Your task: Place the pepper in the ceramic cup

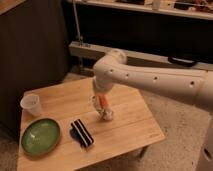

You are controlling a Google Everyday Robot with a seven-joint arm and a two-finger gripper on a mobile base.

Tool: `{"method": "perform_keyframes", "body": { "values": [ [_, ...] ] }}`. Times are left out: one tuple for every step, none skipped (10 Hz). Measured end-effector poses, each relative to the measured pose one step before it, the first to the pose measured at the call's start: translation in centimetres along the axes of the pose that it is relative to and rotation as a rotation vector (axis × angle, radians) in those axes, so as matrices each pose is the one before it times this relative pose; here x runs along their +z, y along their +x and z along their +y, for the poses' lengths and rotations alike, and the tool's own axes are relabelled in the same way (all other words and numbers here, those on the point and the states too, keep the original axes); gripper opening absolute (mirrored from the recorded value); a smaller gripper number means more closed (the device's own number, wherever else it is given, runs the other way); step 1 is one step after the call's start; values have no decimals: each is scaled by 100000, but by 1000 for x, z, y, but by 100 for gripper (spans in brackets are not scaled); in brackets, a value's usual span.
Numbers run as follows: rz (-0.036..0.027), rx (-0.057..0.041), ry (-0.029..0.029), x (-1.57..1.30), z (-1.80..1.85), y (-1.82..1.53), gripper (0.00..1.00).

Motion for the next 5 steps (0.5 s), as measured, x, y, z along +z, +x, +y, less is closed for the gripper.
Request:
{"method": "perform_keyframes", "body": {
  "values": [
    [1156,-4300,1231,177,-2950,799,0],
    [1396,-3206,2603,-64,-2270,408,0],
    [1481,-2990,2813,1,-1459,28,0],
    [2490,-3952,5248,35,-1723,-203,0],
    [1755,-2894,3507,247,-958,51,0]
  ]
}}
